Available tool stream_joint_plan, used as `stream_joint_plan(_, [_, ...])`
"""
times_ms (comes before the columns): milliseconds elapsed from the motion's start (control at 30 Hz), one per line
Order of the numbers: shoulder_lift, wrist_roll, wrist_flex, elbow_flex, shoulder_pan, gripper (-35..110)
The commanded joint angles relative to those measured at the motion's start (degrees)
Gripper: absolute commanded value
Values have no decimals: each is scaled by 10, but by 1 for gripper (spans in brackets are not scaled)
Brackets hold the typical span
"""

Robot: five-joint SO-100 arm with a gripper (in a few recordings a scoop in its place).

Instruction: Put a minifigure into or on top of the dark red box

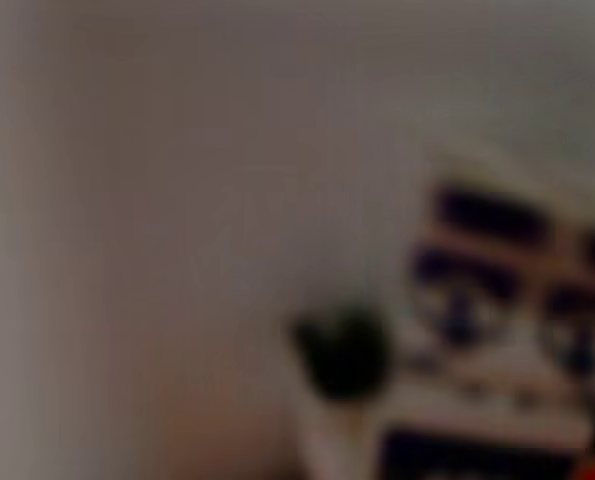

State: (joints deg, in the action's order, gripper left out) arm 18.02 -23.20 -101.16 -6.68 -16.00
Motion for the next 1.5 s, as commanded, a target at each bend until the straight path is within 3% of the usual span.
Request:
stream_joint_plan(0, [10,-4,17,-5,-4,16])
stream_joint_plan(333, [8,-4,22,16,-7,14])
stream_joint_plan(600, [10,-3,16,19,-5,0])
stream_joint_plan(900, [28,12,-15,-6,-11,0])
stream_joint_plan(1267, [358,140,-38,244,-154,0])
stream_joint_plan(1467, [395,200,-38,310,-272,0])
